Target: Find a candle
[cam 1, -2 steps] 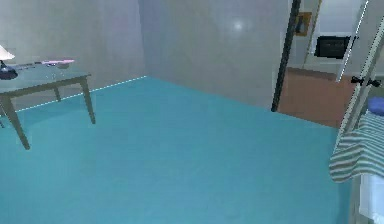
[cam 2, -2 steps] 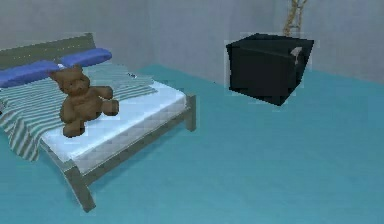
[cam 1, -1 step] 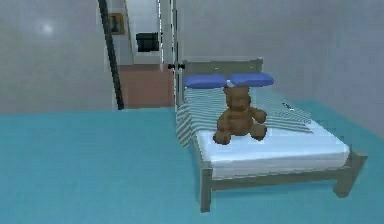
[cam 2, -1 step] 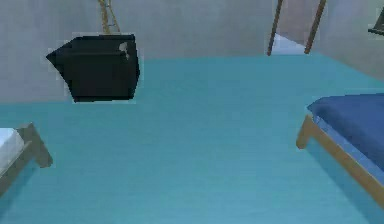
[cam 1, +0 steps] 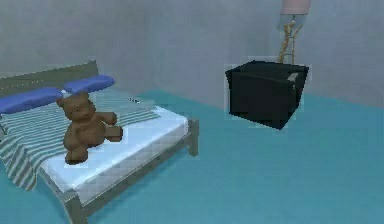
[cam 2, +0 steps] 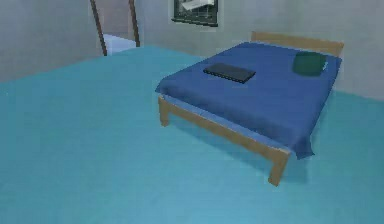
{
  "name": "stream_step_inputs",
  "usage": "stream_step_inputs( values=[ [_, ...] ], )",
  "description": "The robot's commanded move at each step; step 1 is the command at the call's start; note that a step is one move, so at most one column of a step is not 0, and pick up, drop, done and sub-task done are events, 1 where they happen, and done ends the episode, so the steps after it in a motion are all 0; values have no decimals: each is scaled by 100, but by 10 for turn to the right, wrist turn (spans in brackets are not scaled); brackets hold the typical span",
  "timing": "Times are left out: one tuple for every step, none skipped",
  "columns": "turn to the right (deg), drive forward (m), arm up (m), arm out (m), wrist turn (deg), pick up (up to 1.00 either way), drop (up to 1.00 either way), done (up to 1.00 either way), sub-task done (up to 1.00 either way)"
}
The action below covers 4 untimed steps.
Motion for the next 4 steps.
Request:
stream_step_inputs(
  values=[
    [360, 0, 0, 0, 0, 0, 0, 0, 0],
    [0, 5, 0, 0, 0, 0, 0, 0, 0],
    [-450, 0, 0, 0, 0, 0, 0, 0, 0],
    [-420, 0, 0, 0, 0, 0, 0, 0, 0]
  ],
)
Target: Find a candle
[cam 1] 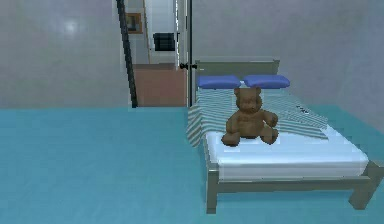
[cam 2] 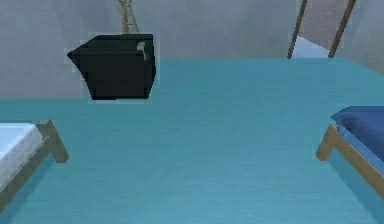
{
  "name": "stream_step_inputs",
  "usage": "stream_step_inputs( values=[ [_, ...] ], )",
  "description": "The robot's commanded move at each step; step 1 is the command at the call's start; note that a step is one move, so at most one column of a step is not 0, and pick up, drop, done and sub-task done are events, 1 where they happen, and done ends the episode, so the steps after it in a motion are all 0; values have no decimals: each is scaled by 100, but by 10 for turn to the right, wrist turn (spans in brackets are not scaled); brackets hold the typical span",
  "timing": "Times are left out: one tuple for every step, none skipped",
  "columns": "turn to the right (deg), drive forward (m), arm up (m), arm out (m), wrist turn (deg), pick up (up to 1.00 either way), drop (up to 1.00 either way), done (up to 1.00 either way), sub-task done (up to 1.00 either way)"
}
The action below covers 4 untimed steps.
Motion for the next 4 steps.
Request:
stream_step_inputs(
  values=[
    [0, 15, 0, 0, 0, 0, 0, 0, 0],
    [-180, 0, 0, 0, 0, 0, 0, 0, 0],
    [0, 100, 0, 0, 0, 0, 0, 0, 0],
    [0, 80, 0, 0, 0, 0, 0, 0, 0]
  ],
)
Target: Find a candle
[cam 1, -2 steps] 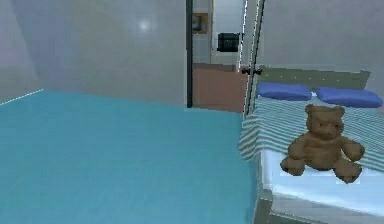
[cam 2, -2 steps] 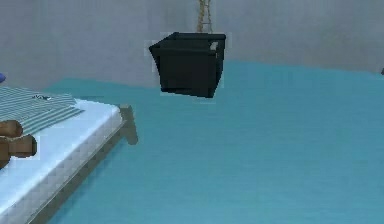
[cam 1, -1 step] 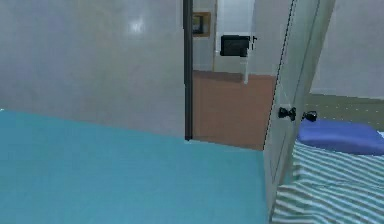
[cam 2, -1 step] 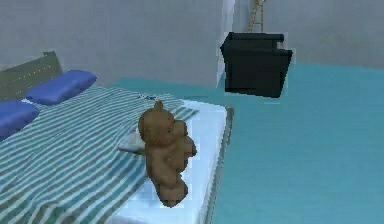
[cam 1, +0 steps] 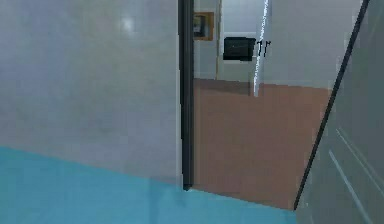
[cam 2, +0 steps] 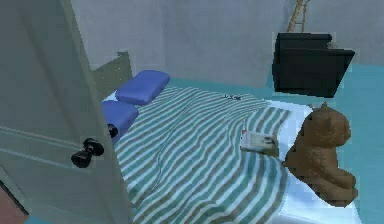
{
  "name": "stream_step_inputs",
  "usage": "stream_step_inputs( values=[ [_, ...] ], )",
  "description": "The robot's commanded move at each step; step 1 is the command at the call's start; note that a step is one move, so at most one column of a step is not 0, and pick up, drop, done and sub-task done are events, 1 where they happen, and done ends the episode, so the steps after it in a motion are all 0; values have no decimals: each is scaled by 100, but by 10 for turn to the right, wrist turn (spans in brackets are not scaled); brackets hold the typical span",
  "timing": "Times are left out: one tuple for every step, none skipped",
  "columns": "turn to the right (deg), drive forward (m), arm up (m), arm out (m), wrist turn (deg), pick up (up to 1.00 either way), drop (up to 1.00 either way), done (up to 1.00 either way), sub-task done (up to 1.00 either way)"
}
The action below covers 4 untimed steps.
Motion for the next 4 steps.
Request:
stream_step_inputs(
  values=[
    [90, 0, 0, 0, 0, 0, 0, 0, 0],
    [0, 65, 0, 0, 0, 0, 0, 0, 0],
    [300, 0, 0, 0, 0, 0, 0, 0, 0],
    [0, 5, 0, 0, 0, 0, 0, 0, 0]
  ],
)
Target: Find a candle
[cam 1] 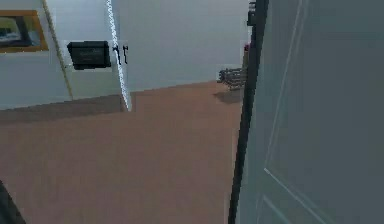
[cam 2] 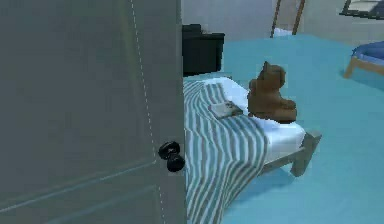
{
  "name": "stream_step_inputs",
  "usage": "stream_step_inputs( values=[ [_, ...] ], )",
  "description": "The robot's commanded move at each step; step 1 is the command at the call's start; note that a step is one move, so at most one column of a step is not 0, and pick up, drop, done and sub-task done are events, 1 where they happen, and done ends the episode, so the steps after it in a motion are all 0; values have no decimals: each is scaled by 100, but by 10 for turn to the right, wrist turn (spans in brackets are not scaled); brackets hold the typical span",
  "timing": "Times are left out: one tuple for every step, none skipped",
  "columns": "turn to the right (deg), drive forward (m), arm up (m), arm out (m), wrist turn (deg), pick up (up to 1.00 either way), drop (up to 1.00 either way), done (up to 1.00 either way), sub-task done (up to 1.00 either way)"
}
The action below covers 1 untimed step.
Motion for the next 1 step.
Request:
stream_step_inputs(
  values=[
    [-210, 0, 0, 0, 0, 0, 0, 0, 0]
  ],
)
